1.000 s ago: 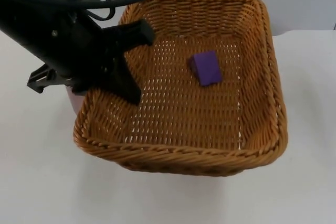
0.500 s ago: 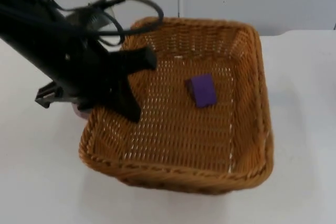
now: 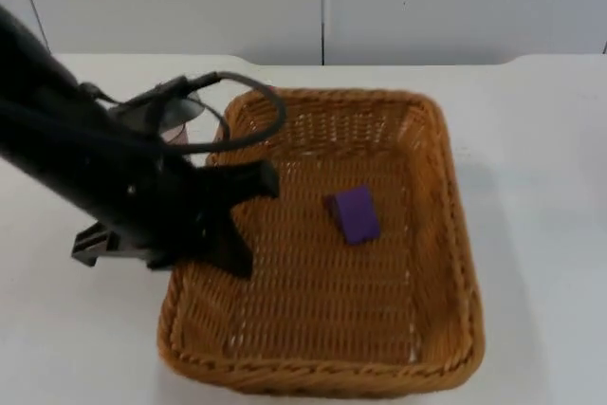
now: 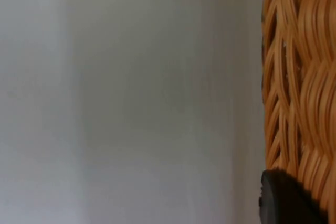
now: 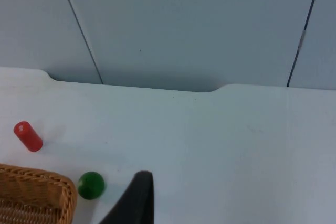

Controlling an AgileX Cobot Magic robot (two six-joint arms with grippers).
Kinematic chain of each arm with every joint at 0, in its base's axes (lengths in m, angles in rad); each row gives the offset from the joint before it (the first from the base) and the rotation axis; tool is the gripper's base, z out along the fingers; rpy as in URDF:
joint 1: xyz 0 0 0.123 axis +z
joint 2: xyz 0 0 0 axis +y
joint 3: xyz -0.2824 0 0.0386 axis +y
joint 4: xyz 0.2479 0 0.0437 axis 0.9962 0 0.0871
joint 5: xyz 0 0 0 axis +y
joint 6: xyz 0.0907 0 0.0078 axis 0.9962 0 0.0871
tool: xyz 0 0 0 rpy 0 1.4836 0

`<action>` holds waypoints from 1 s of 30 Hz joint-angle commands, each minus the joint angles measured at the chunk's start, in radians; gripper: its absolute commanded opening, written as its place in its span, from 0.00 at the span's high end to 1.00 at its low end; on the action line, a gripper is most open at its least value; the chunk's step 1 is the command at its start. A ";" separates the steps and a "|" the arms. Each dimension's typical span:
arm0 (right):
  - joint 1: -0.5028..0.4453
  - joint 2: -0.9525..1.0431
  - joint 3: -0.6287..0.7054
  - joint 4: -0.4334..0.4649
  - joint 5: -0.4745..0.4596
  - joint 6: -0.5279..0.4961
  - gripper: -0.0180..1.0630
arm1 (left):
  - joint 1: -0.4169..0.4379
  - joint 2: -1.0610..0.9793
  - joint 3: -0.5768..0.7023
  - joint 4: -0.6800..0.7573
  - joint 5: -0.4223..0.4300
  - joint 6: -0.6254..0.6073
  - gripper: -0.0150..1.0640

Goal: Pick up the basket with the left hand and place the triangular block into the basket with the right hand.

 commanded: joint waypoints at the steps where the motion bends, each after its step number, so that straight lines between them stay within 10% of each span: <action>1: -0.006 -0.007 0.001 -0.004 -0.002 -0.007 0.02 | -0.004 -0.006 0.006 -0.047 -0.015 0.016 0.99; 30: -0.006 -0.007 0.001 -0.002 -0.002 -0.019 0.02 | -0.004 0.084 0.006 -0.052 -0.035 0.063 0.99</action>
